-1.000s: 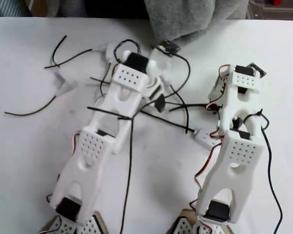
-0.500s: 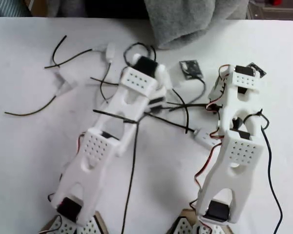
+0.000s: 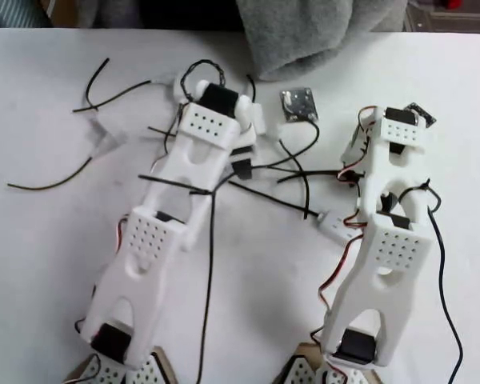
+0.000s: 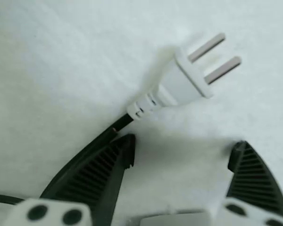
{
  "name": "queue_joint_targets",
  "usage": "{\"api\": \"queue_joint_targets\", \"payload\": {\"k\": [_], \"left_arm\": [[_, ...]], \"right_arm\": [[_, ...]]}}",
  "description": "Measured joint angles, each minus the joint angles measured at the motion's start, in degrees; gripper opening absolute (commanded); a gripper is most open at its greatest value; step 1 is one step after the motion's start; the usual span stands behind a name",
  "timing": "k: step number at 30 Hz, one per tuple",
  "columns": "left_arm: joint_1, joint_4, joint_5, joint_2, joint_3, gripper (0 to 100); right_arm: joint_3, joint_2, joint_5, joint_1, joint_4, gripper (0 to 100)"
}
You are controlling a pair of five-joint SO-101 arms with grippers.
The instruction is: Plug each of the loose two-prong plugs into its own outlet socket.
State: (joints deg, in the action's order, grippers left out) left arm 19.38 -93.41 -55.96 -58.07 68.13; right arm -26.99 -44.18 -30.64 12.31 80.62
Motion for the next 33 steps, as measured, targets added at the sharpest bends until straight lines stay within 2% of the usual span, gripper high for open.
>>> {"api": "queue_joint_targets", "payload": {"k": [12, 21, 33], "left_arm": [[0.53, 10.64, -1.85, 0.18, -11.34, 30], [2.02, 15.47, -1.93, 0.18, -17.93, 2], [0.26, 13.8, -2.11, -0.09, -14.24, 2]], "right_arm": [[0.0, 0.0, 0.0, -0.09, -0.26, 32.6], [0.0, 0.0, 0.0, -0.09, -0.26, 32.6], [0.0, 0.0, 0.0, -0.09, -0.26, 32.6]]}}
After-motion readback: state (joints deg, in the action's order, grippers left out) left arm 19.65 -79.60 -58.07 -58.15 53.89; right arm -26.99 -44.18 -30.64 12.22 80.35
